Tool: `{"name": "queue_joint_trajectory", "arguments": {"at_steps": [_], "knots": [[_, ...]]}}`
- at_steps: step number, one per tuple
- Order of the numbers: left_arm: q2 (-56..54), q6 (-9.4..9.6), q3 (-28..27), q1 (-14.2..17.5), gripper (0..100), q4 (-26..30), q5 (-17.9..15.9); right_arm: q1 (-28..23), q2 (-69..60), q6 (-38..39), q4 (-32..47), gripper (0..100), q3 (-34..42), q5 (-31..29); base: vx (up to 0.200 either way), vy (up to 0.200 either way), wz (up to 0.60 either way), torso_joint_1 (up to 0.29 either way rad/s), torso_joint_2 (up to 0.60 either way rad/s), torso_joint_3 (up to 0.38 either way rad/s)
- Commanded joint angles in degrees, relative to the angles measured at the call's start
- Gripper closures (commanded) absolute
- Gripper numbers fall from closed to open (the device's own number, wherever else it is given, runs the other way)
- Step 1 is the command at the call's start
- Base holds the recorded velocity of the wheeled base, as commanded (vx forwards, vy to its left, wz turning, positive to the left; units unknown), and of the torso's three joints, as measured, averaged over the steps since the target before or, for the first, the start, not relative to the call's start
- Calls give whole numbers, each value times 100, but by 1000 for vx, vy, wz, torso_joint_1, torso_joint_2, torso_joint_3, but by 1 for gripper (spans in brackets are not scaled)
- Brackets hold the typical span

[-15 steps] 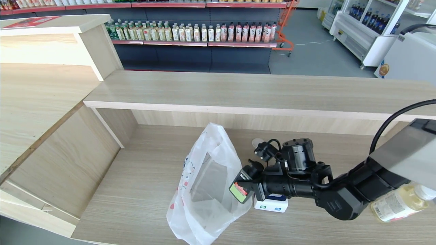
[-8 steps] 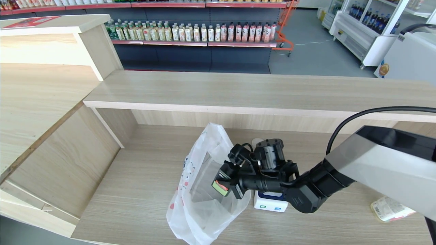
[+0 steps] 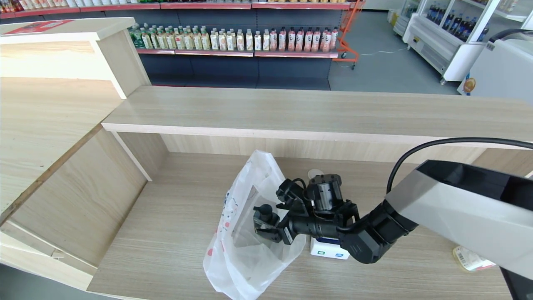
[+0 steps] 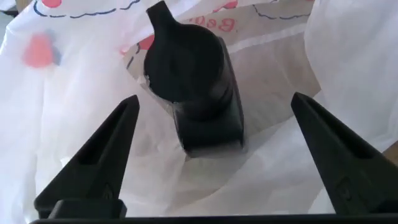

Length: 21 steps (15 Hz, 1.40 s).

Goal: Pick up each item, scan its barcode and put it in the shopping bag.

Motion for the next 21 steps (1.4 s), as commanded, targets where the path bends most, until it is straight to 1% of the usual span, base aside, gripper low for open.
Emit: {"name": "queue_joint_trajectory", "arguments": {"at_steps": [1,2,3,5,9,10,11,12,13,14,15,16,17,18,19,21], "knots": [[0,-2,1,9,0,-1,5,10,-190,557,-10,0,26,1,0,0,0,0,0,0],[0,-2,1,9,0,-1,5,10,-243,820,8,0,17,1,0,0,0,0,0,0],[0,-2,1,9,0,-1,5,1,-427,1576,34,0,34,1,0,0,0,0,0,0],[0,-2,1,0,0,-1,5,-192,-664,2279,96,0,236,1,0,0,0,0,0,0],[0,-2,1,0,0,-1,-4,-623,-1209,3343,131,0,693,-17,0,0,0,0,0,0],[0,-2,1,0,0,-1,5,-685,-1324,3475,140,0,781,-17,0,0,0,0,0,0],[0,-2,1,0,0,-1,5,-799,-1868,4081,166,0,1115,10,0,0,0,0,0,0],[0,-2,1,9,0,-1,-4,-808,-2440,4503,333,0,1458,27,0,0,0,0,0,0],[0,-2,1,9,0,-1,5,-808,-2800,4600,544,0,1687,10,0,0,0,0,0,0],[0,-2,1,9,0,-1,-4,-843,-3538,4564,975,0,2126,1,0,0,0,0,0,0],[0,-2,1,0,0,-1,-4,-1001,-4092,4266,1432,0,2399,10,0,0,0,0,0,0],[0,-2,1,0,0,-1,5,-1256,-4488,3703,1959,0,2513,-78,0,0,0,0,0,0],[0,-2,1,0,0,-1,-4,-1520,-4848,3211,2416,0,2530,-307,0,0,0,0,0,0],[0,-2,1,0,0,-1,5,-1731,-5138,2930,2785,0,2478,-579,0,0,0,0,0,0],[0,-2,1,0,0,-1,5,-1889,-5419,2833,3075,0,2486,-702,0,0,0,0,0,0],[0,-2,1,0,0,-1,-4,-1985,-5868,2789,3532,0,2513,-720,0,0,0,0,0,0]]}}
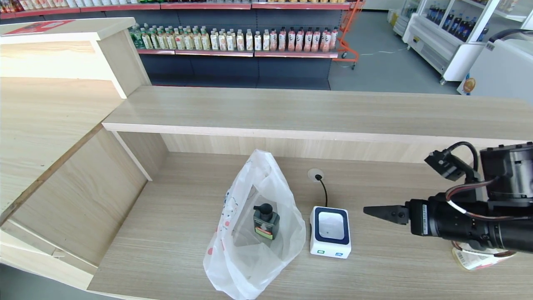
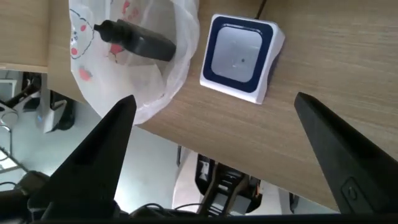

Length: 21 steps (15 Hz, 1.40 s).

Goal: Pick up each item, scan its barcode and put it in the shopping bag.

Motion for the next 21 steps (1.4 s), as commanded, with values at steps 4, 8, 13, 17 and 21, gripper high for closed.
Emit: {"name": "queue_joint_trajectory", "arguments": {"at_steps": [4,8,13,17,21], "knots": [[0,-2,1,0,0,-1,7,-215,-1272,-52,739,0,223,-69,0,0,0,0,0,0],[0,-63,1,0,0,-1,16,-330,-1281,-52,739,0,232,-69,-50,-50,0,1,2,-1],[0,-63,1,9,0,-1,16,-330,-1263,-52,747,0,232,-69,-200,-200,0,2,3,3],[0,-28,1,0,0,-1,7,-338,-1290,18,870,0,223,-104,-100,-100,0,5,2,1],[0,-28,1,0,0,-1,7,-444,-1219,133,844,0,170,-447,0,-150,0,-5,-2,4]]}}
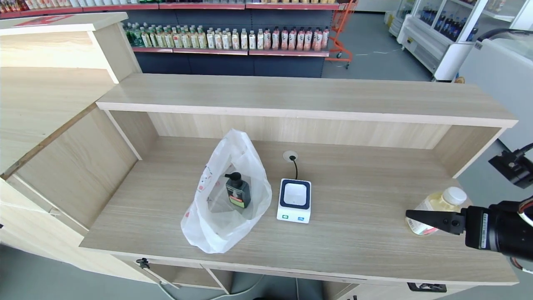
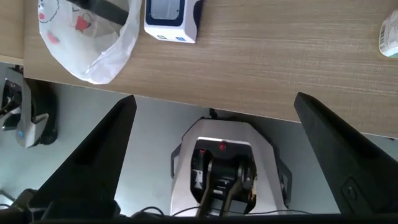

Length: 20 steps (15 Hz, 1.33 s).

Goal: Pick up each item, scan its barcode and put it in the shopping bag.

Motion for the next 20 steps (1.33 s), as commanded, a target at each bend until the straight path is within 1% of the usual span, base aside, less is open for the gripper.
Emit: {"name": "queue_joint_trajectory", "arguments": {"at_steps": [1,7,9,11,12,14,15,16,18,20], "knots": [[0,-4,1,9,0,-4,-2,-99,104,1,-6,0,-50,-107,0,-200,0,7,-2,-2],[0,5,1,9,0,-4,-2,-644,518,-148,100,0,-24,-819,0,-200,0,6,2,4],[0,-4,1,0,0,-4,-2,-644,597,-289,337,0,20,-1003,0,0,0,0,0,0],[0,-4,1,9,0,-4,-2,-644,869,-412,645,0,29,-1030,0,0,0,0,0,0],[0,-4,1,0,0,-4,-2,-653,966,-456,654,0,29,-1038,0,0,0,0,0,0],[0,-4,1,0,0,-4,-10,-740,1458,-887,618,0,-6,-1425,0,0,0,0,0,0],[0,-4,1,9,0,-4,-2,-776,1599,-1115,610,0,-6,-1469,0,0,0,0,0,0],[0,-4,1,0,0,-4,-2,-767,1730,-1212,531,0,-6,-1469,0,0,0,0,0,0],[0,-4,1,0,0,-4,-2,-714,2223,-1256,91,0,29,-1478,0,0,0,0,0,0],[0,-4,1,0,0,-4,-2,-697,2636,-1361,-551,0,55,-1495,0,0,0,0,0,0]]}}
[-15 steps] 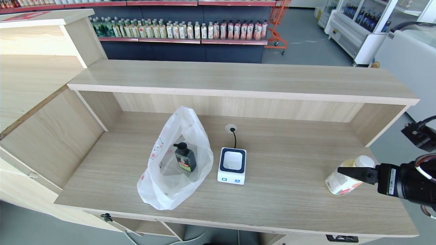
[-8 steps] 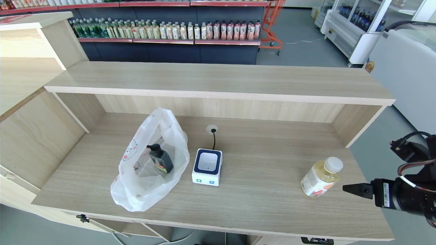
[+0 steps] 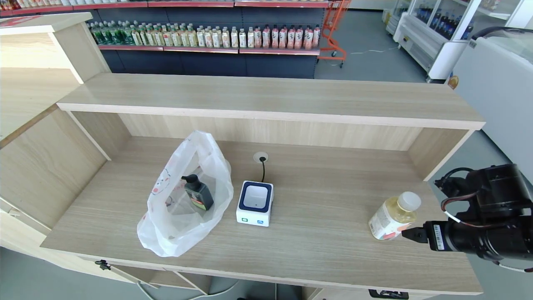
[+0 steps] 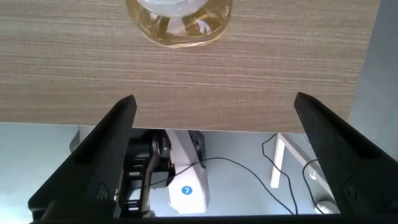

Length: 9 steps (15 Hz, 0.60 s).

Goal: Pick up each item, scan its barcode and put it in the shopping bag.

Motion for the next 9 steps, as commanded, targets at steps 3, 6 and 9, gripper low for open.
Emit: {"name": "queue_joint_trajectory", "arguments": {"at_steps": [3,6,9], "knots": [[0,-1,1,0,0,-1,1,43,1077,-291,-1199,0,307,53,0,0,0,0,0,0],[0,-1,1,9,0,-1,1,289,1648,-299,-2420,0,720,176,0,0,0,0,0,0],[0,-1,1,0,0,-1,1,429,2114,-299,-3203,0,694,194,0,0,0,0,0,0]]}}
